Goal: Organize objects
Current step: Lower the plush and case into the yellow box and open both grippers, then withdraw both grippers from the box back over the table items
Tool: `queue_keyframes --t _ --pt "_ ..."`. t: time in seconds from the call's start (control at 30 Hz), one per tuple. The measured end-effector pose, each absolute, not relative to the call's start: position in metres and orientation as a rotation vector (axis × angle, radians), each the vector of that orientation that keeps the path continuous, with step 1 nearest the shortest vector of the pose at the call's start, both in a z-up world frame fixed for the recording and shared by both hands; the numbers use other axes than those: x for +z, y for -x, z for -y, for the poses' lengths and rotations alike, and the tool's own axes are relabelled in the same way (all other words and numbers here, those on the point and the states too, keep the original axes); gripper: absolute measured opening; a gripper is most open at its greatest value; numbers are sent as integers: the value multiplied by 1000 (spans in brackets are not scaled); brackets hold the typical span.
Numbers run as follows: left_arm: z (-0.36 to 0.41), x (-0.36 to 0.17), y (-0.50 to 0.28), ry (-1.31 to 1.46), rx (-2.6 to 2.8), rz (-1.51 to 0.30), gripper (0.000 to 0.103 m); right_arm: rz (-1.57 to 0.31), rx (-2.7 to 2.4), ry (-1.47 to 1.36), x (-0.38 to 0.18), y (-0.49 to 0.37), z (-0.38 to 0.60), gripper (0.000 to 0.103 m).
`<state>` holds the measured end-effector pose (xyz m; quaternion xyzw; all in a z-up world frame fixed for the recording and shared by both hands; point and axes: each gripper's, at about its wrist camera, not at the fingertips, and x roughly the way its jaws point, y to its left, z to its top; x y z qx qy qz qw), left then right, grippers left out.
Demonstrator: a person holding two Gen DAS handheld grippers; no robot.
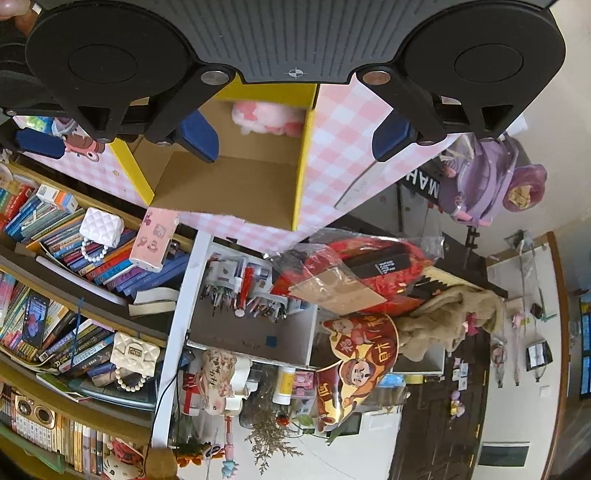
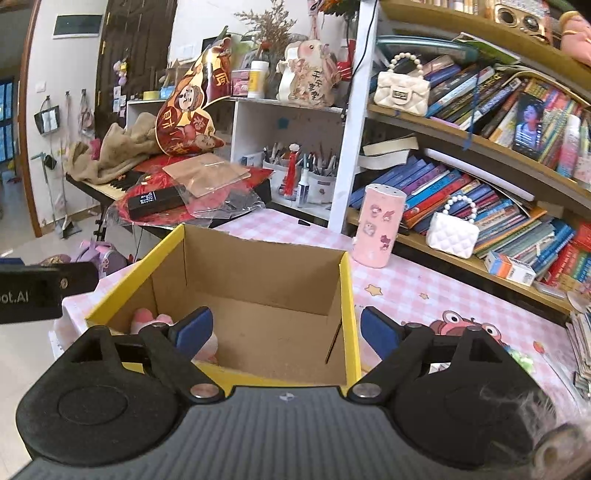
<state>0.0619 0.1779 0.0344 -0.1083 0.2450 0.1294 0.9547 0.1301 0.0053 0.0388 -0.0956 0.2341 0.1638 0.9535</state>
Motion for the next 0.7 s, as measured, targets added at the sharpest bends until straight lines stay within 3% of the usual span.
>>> queue_keyframes --t 0.7 --pt "-150 -7 4 149 200 -678 94 -665 183 104 -9 -36 30 91"
